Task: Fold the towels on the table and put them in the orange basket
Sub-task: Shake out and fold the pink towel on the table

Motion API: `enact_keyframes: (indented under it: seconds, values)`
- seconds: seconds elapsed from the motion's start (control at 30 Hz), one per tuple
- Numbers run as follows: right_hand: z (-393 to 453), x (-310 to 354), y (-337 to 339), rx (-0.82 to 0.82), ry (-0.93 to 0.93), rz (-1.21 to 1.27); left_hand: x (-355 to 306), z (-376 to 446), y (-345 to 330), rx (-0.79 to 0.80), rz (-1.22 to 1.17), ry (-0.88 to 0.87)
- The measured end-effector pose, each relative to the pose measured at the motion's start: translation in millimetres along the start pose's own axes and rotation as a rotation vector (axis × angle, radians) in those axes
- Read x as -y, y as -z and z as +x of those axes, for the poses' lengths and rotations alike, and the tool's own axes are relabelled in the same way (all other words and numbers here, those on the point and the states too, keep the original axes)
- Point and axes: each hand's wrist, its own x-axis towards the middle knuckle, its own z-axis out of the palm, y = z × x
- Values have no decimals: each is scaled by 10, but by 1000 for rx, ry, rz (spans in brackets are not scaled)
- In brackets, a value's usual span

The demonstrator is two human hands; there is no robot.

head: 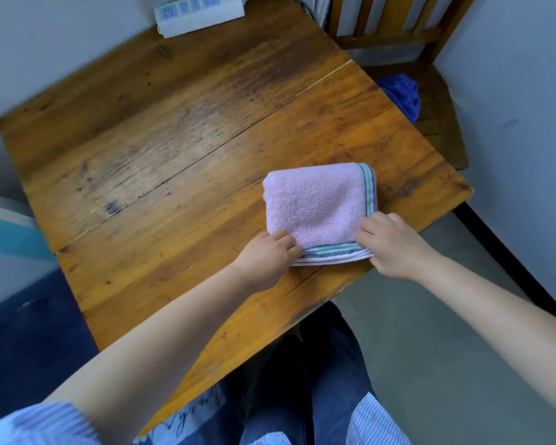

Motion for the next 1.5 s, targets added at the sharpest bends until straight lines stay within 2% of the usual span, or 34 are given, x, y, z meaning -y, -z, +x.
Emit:
enact_keyframes:
  seconds: [0.1,0.17,0.2,0.23,0.27,0.33,0.37,0.43,0.53,0.63,0.73,0.87,1.03,1.13,1.17,1.27,1.37,1.5]
  values:
    - [-29,34,3,71,-30,19,0,-64,-6,12,-93,-23]
    - [-58,-21,15,124,-113,117,-5,-142,40,-292,-306,-66]
    - [-37,-62,43,133,-177,196,2,-162,65,-460,-401,3]
    - [-34,-67,61,114,-233,267,0,-166,80,-587,-517,162]
    - [36,-100,92,45,-261,309,54,-125,140,-631,-667,387]
    - [204,-96,145,-103,-288,322,168,7,278,-550,-1063,832]
    - [331,-84,172,-143,-292,296,246,88,333,-517,-1242,965]
    - [591,-83,173,-163,-313,255,374,249,425,-473,-1449,1025]
    - [864,-91,57,33,-361,293,419,403,502,-379,-1542,1003]
    - [954,-79,-133,181,-311,228,457,485,504,-455,-1634,1074]
    - [865,-66,-278,235,-286,133,482,531,416,-529,-1739,1125]
    - [822,-48,-281,196,-259,126,405,581,340,-680,-1622,1065]
    - [781,-30,-249,197,-325,101,348,584,270,-746,-1407,1003]
    - [732,20,-218,190,-368,94,360,512,287,-685,-1079,970]
    - [720,20,-216,144,-368,91,358,482,313,-694,-954,924]
    - [715,17,-187,3,-387,150,286,412,360,-776,-593,657]
    - [699,-24,-184,-70,-459,64,142,451,299,-635,-301,452]
    - [697,-2,-241,-10,-466,-2,132,502,143,-417,-253,421]
